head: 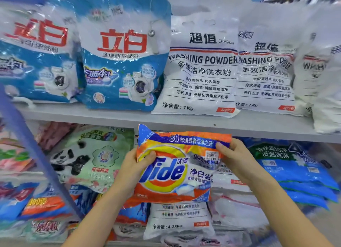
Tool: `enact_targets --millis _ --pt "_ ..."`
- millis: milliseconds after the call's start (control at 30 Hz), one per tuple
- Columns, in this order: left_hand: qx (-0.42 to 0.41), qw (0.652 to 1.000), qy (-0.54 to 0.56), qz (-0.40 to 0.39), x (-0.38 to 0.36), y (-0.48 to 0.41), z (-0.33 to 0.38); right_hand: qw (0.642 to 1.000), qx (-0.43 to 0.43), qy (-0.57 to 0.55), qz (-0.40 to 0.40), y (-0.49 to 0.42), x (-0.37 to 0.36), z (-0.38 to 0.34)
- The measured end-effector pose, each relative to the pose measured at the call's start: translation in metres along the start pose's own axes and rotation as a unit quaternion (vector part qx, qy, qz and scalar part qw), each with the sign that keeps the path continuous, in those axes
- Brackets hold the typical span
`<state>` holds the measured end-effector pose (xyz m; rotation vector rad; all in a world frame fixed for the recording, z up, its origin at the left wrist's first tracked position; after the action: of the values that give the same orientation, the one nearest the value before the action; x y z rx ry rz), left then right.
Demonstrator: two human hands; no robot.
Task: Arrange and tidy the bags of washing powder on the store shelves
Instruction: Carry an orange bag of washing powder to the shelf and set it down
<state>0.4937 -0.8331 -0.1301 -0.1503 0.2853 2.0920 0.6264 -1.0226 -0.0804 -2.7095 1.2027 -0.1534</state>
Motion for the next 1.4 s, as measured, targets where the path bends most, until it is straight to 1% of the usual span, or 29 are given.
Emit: enact_targets --millis 33,100,167,267,367,433,467,500,567,600,633,700,733,767,800,833,900,967,1033,1067,1167,1300,1333,1400 --pt "-0.003 1.000 -0.007 0.002 0.003 0.001 0.003 1.000 0.007 0.013 -0.004 0.001 -0.001 -0.003" --pt "-0.013 1.000 -0.018 -0.005 0.004 0.002 0.007 0.999 0.026 0.032 0.015 0.002 0.000 -0.014" --pt "-0.025 0.999 -0.023 -0.010 0.006 0.004 0.013 0.999 0.044 0.024 0.021 0.002 -0.002 -0.023" --pt "-0.060 0.998 -0.019 -0.030 0.008 0.009 0.028 0.998 0.054 -0.005 -0.007 0.003 -0.011 -0.034" --pt "-0.096 0.995 -0.022 -0.031 0.012 0.013 0.046 0.993 0.082 0.077 -0.047 0.002 -0.013 -0.053" --pt "-0.112 0.993 -0.021 -0.026 0.016 0.015 0.054 0.979 0.112 0.149 -0.079 0.003 -0.019 -0.078" --pt "-0.116 0.993 -0.026 -0.027 0.016 0.016 0.056 0.966 0.123 0.207 -0.098 0.003 -0.027 -0.091" --pt "-0.117 0.992 -0.033 -0.030 0.016 0.017 0.057 0.945 0.130 0.279 -0.115 0.002 -0.037 -0.101" --pt "-0.117 0.991 -0.039 -0.041 0.011 0.020 0.060 0.880 0.156 0.426 -0.138 -0.006 -0.062 -0.114" --pt "-0.120 0.990 -0.047 -0.050 0.006 0.023 0.061 0.850 0.168 0.477 -0.146 -0.011 -0.079 -0.117" --pt "-0.125 0.989 -0.062 -0.058 0.002 0.025 0.063 0.831 0.176 0.503 -0.160 -0.016 -0.095 -0.118" --pt "-0.137 0.985 -0.083 -0.063 -0.005 0.031 0.066 0.809 0.197 0.517 -0.198 -0.024 -0.127 -0.113" --pt "-0.135 0.986 -0.082 -0.056 -0.003 0.032 0.065 0.799 0.214 0.522 -0.208 -0.025 -0.141 -0.111" --pt "-0.130 0.988 -0.074 -0.041 0.000 0.032 0.065 0.790 0.231 0.531 -0.202 -0.028 -0.150 -0.109" --pt "-0.126 0.990 -0.065 -0.025 0.005 0.032 0.066 0.780 0.255 0.543 -0.177 -0.030 -0.156 -0.110" --pt "-0.126 0.990 -0.060 -0.013 0.010 0.033 0.067 0.767 0.293 0.555 -0.132 -0.030 -0.159 -0.115" --pt "-0.125 0.990 -0.065 -0.008 0.016 0.035 0.068 0.717 0.411 0.562 -0.019 -0.021 -0.162 -0.133" --pt "-0.125 0.989 -0.072 -0.007 0.022 0.038 0.072 0.667 0.487 0.562 0.059 -0.012 -0.163 -0.146" --pt "-0.114 0.990 -0.079 -0.023 0.028 0.037 0.074 0.616 0.542 0.564 0.093 -0.006 -0.168 -0.154" --pt "-0.109 0.990 -0.085 -0.040 0.030 0.036 0.075 0.598 0.565 0.560 0.099 -0.002 -0.173 -0.159" --pt "-0.108 0.983 -0.124 -0.085 0.042 0.035 0.079 0.568 0.616 0.536 0.102 0.005 -0.191 -0.172" --pt "-0.094 0.970 -0.155 -0.163 0.044 0.042 0.088 0.560 0.643 0.513 0.100 -0.001 -0.209 -0.185" --pt "-0.091 0.967 -0.161 -0.176 0.043 0.044 0.090 0.553 0.649 0.514 0.095 -0.005 -0.212 -0.189" --pt "-0.092 0.968 -0.164 -0.168 0.047 0.045 0.094 0.533 0.654 0.529 0.089 -0.015 -0.218 -0.196"
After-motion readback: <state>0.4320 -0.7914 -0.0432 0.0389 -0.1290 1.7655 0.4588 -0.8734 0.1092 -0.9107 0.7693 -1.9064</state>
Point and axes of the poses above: each hand's wrist, its own y-axis away from the middle knuckle, its own x-axis out of the back of the hand, z = x × y, the point moved 10 cm from there along -y, towards the middle knuckle, and after that the axes turned 6 degrees about x, right-handed, at the moved point
